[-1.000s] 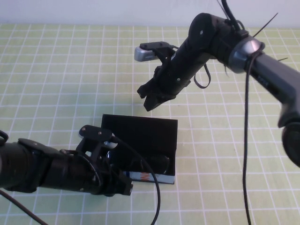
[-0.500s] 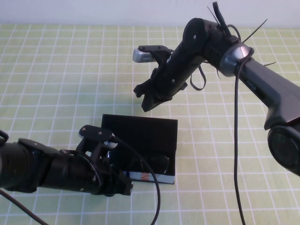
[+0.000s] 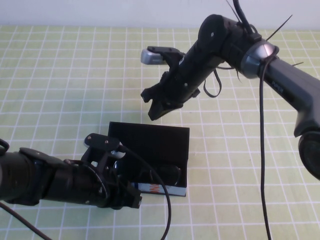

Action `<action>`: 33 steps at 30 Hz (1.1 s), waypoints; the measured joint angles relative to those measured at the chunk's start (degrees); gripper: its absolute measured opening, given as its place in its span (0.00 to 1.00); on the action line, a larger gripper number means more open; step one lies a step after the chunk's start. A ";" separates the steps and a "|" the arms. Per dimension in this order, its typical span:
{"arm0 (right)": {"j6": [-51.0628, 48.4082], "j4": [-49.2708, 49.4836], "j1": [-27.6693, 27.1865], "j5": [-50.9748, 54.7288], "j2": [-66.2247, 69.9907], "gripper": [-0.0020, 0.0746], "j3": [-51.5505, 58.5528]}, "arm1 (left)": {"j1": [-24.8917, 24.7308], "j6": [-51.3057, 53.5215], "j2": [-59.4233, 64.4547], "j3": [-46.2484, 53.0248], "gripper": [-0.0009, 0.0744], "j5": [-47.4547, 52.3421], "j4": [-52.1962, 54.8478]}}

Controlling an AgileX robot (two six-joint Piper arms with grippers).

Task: Return glasses to glasses case
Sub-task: Close the glasses case

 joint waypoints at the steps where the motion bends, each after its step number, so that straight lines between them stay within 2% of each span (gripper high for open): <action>1: 0.00 0.00 0.24 0.00 -0.54 0.01 0.00 | 0.00 0.00 0.00 0.00 0.01 0.00 0.00; 8: -0.08 -1.49 1.65 0.00 -1.75 0.01 0.45 | 0.00 0.00 0.02 -0.09 0.01 0.00 0.00; 17: 1.99 -10.80 1.65 0.09 -1.75 0.01 0.59 | 0.00 0.00 0.12 -0.09 0.01 0.00 0.00; 33: 2.21 -9.04 1.65 0.09 0.16 0.01 1.02 | 0.00 0.13 0.12 -0.09 0.01 0.00 -0.20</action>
